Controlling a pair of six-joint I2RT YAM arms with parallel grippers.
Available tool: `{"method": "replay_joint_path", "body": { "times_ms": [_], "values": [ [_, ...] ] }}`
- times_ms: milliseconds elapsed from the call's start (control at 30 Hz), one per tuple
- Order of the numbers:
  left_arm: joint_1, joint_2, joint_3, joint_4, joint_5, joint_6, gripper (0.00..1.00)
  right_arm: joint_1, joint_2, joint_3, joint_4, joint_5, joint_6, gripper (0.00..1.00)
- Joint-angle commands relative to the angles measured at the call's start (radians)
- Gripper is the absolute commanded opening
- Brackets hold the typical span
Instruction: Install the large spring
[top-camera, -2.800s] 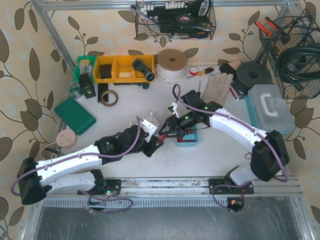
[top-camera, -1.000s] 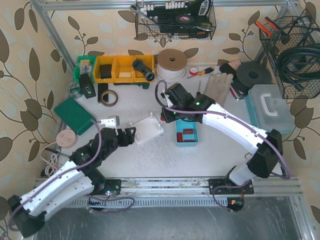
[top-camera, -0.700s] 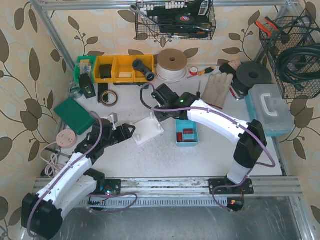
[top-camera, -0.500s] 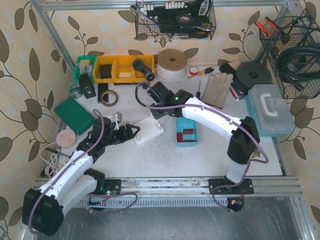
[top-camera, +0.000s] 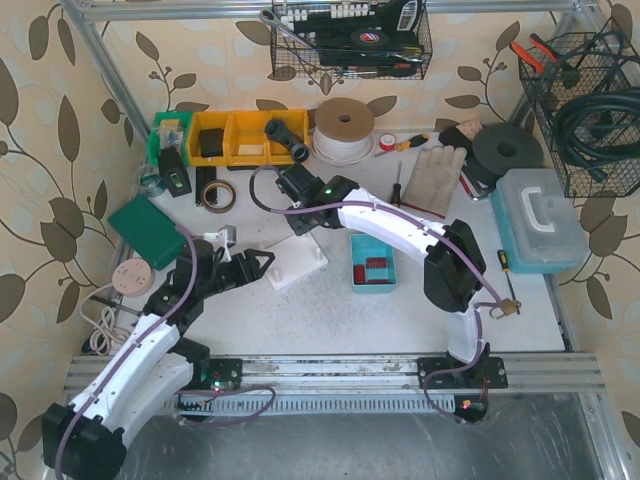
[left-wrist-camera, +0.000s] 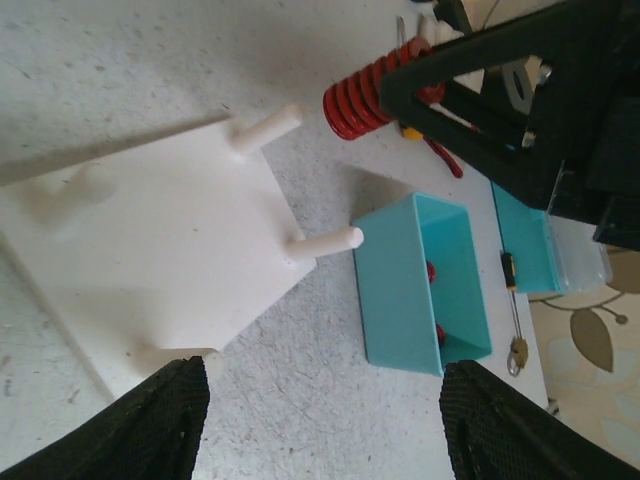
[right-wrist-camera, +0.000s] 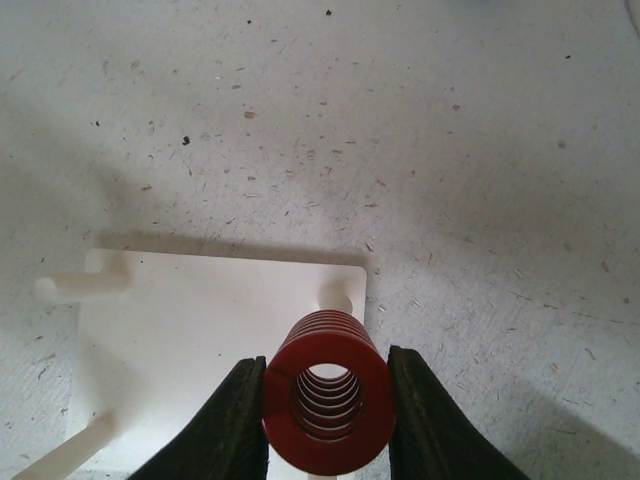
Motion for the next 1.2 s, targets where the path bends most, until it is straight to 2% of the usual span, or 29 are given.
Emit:
{"method": "replay_joint_path", "body": {
  "times_ms": [0, 800, 1167],
  "values": [
    [0.017, -0.063, -0.007, -0.071, -0.089, -0.009, 0.68, 0.001, 0.035, 0.046, 0.001, -0.005, -0.011, 0.0],
    [0.025, -0.059, -0.006, -0.076, -0.093, -0.009, 0.68, -0.028, 0.087, -0.004, 0.084, -0.015, 0.012, 0.0],
    [0.028, -0.05, -0.005, -0.073, -0.092, -0.009, 0.68, -0.026, 0.089, -0.077, 0.148, -0.028, 0.028, 0.0]
  ]
}}
